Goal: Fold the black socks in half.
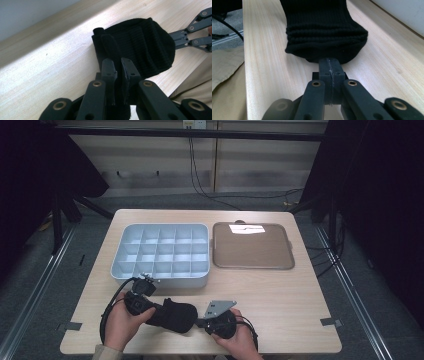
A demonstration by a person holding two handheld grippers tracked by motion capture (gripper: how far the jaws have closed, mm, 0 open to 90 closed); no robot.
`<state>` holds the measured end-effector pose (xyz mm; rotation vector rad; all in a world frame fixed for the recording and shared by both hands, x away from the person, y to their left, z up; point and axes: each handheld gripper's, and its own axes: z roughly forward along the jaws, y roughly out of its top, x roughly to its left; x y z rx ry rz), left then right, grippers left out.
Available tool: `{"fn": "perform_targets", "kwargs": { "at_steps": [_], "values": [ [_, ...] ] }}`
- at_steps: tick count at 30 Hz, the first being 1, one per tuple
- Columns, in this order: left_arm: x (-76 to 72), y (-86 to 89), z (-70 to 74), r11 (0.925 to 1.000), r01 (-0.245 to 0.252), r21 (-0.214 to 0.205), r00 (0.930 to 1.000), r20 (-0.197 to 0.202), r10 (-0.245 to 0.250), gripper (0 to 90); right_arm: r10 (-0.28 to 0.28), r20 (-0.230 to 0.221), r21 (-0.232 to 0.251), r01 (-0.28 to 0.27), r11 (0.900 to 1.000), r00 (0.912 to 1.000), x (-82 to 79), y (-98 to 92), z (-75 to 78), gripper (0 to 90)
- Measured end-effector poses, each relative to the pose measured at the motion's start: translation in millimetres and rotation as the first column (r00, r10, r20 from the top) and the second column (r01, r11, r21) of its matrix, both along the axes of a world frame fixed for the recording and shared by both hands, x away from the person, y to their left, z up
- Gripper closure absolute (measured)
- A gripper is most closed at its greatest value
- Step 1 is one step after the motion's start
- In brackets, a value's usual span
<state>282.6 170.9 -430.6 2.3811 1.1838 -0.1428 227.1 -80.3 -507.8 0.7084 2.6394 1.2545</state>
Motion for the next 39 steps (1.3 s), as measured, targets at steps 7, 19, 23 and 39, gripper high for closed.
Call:
{"fn": "perform_targets", "kwargs": {
  "at_steps": [7,19,23,39],
  "values": [
    [1.2,-6.5,1.0,1.0000,0.005,0.003,1.0000,-0.005,-0.005,83.3,0.000,-0.001,0.001,0.000,1.0000,1.0000,0.1,0.0,0.0,90.0],
    [2.6,-10.7,3.1,0.9999,0.011,-0.003,0.9998,-0.018,-0.011,83.9,0.002,0.000,0.000,-0.002,1.0000,1.0000,0.2,0.1,0.0,90.0],
    [3.7,-11.0,4.3,0.9998,0.022,-0.002,0.9996,-0.020,-0.022,84.0,0.002,0.000,0.000,-0.002,1.0000,1.0000,0.2,0.1,0.0,90.0],
    [4.5,-21.0,6.5,0.9995,0.030,-0.004,0.9993,-0.021,-0.031,83.9,0.007,0.000,0.001,-0.007,1.0000,1.0000,0.3,0.4,0.0,90.0]
  ]
}}
